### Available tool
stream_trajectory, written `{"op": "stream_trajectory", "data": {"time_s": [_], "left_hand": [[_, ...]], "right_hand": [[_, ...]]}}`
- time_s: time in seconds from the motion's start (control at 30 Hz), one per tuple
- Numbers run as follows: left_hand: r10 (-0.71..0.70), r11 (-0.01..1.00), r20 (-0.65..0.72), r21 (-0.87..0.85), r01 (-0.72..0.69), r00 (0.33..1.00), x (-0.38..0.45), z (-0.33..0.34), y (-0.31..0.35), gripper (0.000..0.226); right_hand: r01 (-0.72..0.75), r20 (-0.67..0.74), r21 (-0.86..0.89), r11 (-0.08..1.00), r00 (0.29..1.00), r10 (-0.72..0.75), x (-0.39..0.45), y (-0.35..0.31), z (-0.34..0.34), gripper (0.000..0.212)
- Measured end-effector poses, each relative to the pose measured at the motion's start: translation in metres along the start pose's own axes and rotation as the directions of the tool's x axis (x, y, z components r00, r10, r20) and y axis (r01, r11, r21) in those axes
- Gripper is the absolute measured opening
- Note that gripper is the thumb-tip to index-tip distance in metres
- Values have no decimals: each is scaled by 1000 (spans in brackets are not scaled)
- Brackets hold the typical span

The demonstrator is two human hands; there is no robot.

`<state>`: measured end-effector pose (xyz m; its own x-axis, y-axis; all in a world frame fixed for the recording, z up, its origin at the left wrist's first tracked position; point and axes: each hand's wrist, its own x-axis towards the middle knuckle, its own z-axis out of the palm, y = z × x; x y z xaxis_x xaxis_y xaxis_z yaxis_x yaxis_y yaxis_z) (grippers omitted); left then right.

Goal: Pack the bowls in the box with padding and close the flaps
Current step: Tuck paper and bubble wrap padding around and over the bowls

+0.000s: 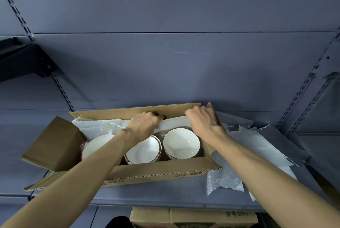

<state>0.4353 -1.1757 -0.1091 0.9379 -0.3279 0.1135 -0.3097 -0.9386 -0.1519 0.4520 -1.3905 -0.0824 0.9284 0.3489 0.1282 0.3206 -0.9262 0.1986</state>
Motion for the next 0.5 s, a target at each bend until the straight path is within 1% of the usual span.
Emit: {"op": "stream_trajectory", "data": {"time_s": [0.1,0.2,0.37,0.5], "left_hand": [[-32,999,32,-20,33,999,5,1,-3,36],[-36,999,72,37,33,997,9,3,0,37],[-3,990,101,142,-12,995,14,10,7,37],[-3,980,123,197,-21,992,14,17,9,37]], "right_hand": [[-2,6,-37,999,1000,2,1,-2,1,31],[21,16,-45,999,1000,-21,2,-6,4,32],[95,44,-86,992,995,-91,5,-10,16,30],[93,62,-80,992,994,-88,12,-11,22,31]]}}
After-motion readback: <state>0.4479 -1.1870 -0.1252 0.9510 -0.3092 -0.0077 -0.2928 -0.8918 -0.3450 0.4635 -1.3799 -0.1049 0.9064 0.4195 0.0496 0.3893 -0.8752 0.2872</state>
